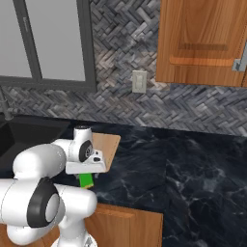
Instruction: Pick up the sponge from the counter and clean the cutting board by briefly scrubbing or pressing down on the cutting board. Once finished, release the sponge.
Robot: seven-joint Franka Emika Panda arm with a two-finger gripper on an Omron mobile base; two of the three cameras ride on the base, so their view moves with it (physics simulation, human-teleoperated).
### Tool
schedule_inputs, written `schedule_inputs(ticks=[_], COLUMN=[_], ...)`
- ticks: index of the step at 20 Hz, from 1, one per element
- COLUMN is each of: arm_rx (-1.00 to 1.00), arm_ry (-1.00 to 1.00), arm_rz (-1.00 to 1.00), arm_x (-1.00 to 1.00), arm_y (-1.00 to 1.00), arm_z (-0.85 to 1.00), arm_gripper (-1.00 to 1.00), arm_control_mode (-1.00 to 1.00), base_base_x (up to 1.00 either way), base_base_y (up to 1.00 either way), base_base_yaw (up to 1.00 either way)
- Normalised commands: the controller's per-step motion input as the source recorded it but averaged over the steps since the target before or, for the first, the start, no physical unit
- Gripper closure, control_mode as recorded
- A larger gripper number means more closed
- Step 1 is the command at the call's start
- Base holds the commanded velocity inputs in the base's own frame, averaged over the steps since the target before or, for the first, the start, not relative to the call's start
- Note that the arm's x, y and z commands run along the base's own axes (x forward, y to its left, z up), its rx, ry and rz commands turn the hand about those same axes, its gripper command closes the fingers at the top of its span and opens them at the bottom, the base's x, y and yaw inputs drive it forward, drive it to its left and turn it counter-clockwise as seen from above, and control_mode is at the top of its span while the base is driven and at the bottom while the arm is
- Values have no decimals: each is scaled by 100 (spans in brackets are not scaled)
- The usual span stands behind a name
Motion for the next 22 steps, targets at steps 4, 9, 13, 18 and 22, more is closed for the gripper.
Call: schedule_inputs(ticks=[4, 9, 13, 18, 22], arm_rx=[0, 0, 0, 0, 1], arm_ry=[-5, -3, 0, -4, -8], arm_rz=[2, 3, 1, 0, 0], arm_x=[-43, -38, -27, -20, -12], arm_y=[0, 0, 0, -1, 0], arm_z=[-16, -20, -23, -10, 2], arm_gripper=[-100, -100, 100, 100, 100], arm_control_mode=[-100, -100, -100, -100, -100], base_base_x=[0, 0, 0, 0, 0], base_base_y=[0, 0, 0, 0, 0], base_base_yaw=[0, 0, 0, 0, 0])
